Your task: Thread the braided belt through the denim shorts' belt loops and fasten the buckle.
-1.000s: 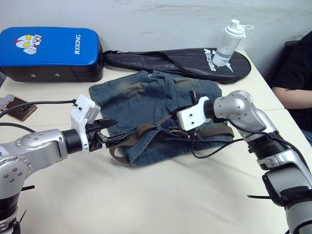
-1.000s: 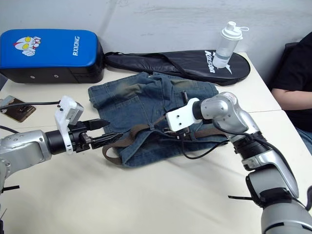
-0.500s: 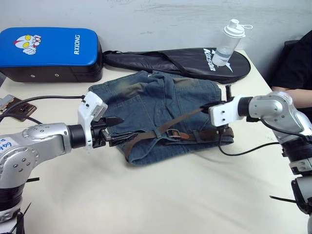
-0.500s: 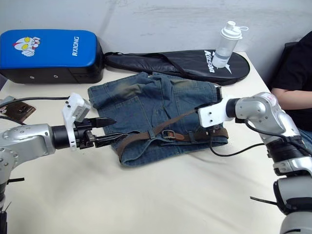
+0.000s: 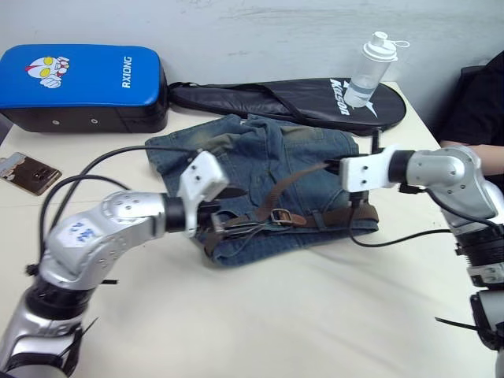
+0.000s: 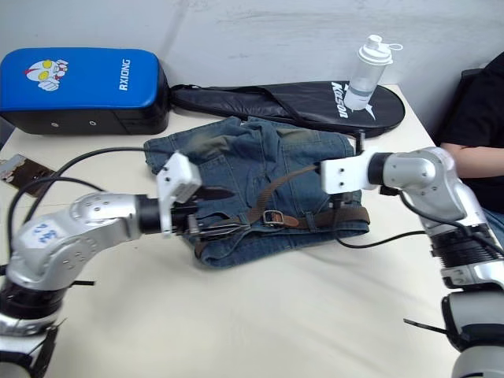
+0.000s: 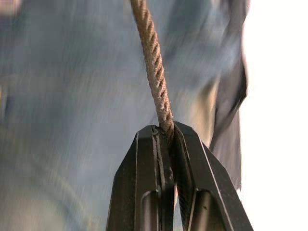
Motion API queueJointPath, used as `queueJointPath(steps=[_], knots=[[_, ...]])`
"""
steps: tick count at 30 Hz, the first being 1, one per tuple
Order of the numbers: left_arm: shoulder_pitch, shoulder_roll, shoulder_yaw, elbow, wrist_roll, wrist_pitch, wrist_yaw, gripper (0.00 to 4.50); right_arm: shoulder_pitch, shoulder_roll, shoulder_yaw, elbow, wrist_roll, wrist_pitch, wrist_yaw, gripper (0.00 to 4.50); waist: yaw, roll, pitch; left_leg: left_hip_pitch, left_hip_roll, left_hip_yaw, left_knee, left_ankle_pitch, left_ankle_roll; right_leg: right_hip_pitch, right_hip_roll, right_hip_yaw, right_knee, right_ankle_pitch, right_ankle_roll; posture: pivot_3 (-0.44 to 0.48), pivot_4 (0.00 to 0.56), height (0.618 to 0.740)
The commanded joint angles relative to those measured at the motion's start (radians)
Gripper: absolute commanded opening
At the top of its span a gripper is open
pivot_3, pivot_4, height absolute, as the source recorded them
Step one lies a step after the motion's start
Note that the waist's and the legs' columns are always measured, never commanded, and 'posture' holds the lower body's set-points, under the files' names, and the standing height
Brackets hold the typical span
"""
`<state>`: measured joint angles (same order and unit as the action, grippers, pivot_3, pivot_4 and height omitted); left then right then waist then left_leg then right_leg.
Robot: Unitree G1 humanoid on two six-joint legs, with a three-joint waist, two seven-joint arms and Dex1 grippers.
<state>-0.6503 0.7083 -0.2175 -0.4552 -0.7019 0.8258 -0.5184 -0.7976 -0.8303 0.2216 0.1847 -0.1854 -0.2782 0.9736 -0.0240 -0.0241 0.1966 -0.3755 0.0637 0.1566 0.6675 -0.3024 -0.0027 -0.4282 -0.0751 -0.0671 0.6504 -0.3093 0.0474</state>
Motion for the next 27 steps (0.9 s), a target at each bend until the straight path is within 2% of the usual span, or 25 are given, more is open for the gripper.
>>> queueJointPath(steps=[1, 5, 10, 14, 15, 17, 20, 21, 22, 23, 25, 27], knots=[[-0.095, -0.083, -0.098, 0.123, 0.217, -0.113, 0.036, 4.5, -0.017, 0.011, -0.039, -0.087, 0.038, 0.086, 0.011, 0.08, 0.001, 0.0, 0.0, 0.0, 0.0, 0.0, 0.0, 0.0, 0.0, 0.0, 0.0, 0.0, 0.0, 0.0, 0.0, 0.0, 0.15, 0.74], [-0.197, -0.204, -0.191, 0.277, 0.421, -0.256, 0.056, 4.5, -0.017, 0.023, -0.04, -0.137, 0.045, 0.138, 0.015, 0.08, 0.001, 0.0, 0.0, 0.0, 0.0, 0.001, 0.0, 0.0, 0.002, -0.001, 0.0, 0.001, 0.0, 0.0, 0.0, 0.0, 0.15, 0.74], [-0.239, -0.288, -0.234, 0.382, 0.553, -0.337, 0.027, 4.5, 0.009, 0.017, -0.054, -0.186, 0.057, 0.177, 0.013, 0.08, -0.004, 0.0, 0.0, 0.0, 0.001, 0.003, 0.0, 0.001, 0.002, -0.002, 0.001, 0.002, 0.001, 0.0, 0.0, 0.0, 0.15, 0.74], [-0.247, -0.331, -0.229, 0.427, 0.608, -0.375, 0.02, 4.5, 0.036, 0.012, -0.061, -0.217, 0.063, 0.2, 0.013, 0.08, -0.003, 0.0, 0.0, 0.0, 0.002, 0.004, -0.001, 0.001, 0.002, -0.003, 0.001, 0.002, 0.001, 0.0, 0.0, 0.0, 0.15, 0.74], [-0.249, -0.336, -0.227, 0.431, 0.62, -0.392, 0.015, 3.96, 0.043, 0.01, -0.063, -0.222, 0.064, 0.204, 0.013, 0.0, -0.003, 0.0, 0.0, 0.0, 0.001, 0.004, 0.0, 0.001, 0.002, -0.003, 0.001, 0.002, 0.002, 0.0, 0.0, 0.0, 0.15, 0.74], [-0.251, -0.336, -0.226, 0.44, 0.659, -0.43, 0.013, 3.49, 0.05, 0.01, -0.066, -0.227, 0.063, 0.21, 0.011, 0.0, -0.001, 0.0, 0.0, 0.0, 0.001, 0.004, 0.0, 0.001, 0.002, -0.003, 0.001, 0.002, 0.002, 0.0, 0.0, 0.0, 0.15, 0.74], [-0.247, -0.347, -0.208, 0.458, 0.696, -0.485, 0.014, 2.16, 0.058, 0.019, -0.07, -0.235, 0.069, 0.236, 0.01, 0.0, -0.001, 0.0, 0.0, 0.0, 0.001, 0.004, 0.0, 0.001, 0.002, -0.003, 0.0, 0.002, 0.002, 0.0, 0.0, 0.0, 0.15, 0.74], [-0.245, -0.352, -0.201, 0.461, 0.7, -0.499, 0.013, 1.93, 0.058, 0.025, -0.072, -0.236, 0.069, 0.243, 0.003, 0.0, -0.001, 0.0, 0.0, 0.0, 0.001, 0.004, 0.0, 0.001, 0.002, -0.003, 0.0, 0.002, 0.002, 0.0, 0.0, 0.0, 0.15, 0.74], [-0.241, -0.36, -0.192, 0.464, 0.7, -0.507, 0.013, 1.38, 0.056, 0.035, -0.074, -0.238, 0.077, 0.26, 0.0, 0.0, -0.001, 0.0, 0.0, 0.0, 0.001, 0.004, 0.0, 0.001, 0.002, -0.003, 0.0, 0.002, 0.002, 0.0, 0.0, 0.0, 0.15, 0.74], [-0.238, -0.366, -0.185, 0.466, 0.702, -0.51, 0.012, 1.13, 0.055, 0.044, -0.078, -0.242, 0.091, 0.28, -0.001, 0.0, -0.001, 0.0, 0.0, 0.0, 0.001, 0.004, 0.0, 0.001, 0.002, -0.003, 0.0, 0.002, 0.002, 0.0, 0.0, 0.0, 0.15, 0.74], [-0.225, -0.367, -0.17, 0.465, 0.708, -0.51, 0.006, 0.09, 0.056, 0.066, -0.102, -0.256, 0.137, 0.335, -0.004, 0.92, -0.002, 0.0, 0.0, 0.0, 0.001, 0.004, 0.0, 0.001, 0.002, -0.003, 0.0, 0.002, 0.002, 0.0, 0.0, 0.0, 0.15, 0.74], [-0.203, -0.362, -0.138, 0.455, 0.701, -0.494, 0.006, 0.0, 0.071, 0.061, -0.113, -0.276, 0.162, 0.38, 0.019, 1.7, -0.002, 0.0, 0.0, 0.0, 0.001, 0.004, 0.0, 0.001, 0.003, -0.003, 0.0, 0.002, 0.003, 0.0, 0.0, 0.0, 0.15, 0.74]])
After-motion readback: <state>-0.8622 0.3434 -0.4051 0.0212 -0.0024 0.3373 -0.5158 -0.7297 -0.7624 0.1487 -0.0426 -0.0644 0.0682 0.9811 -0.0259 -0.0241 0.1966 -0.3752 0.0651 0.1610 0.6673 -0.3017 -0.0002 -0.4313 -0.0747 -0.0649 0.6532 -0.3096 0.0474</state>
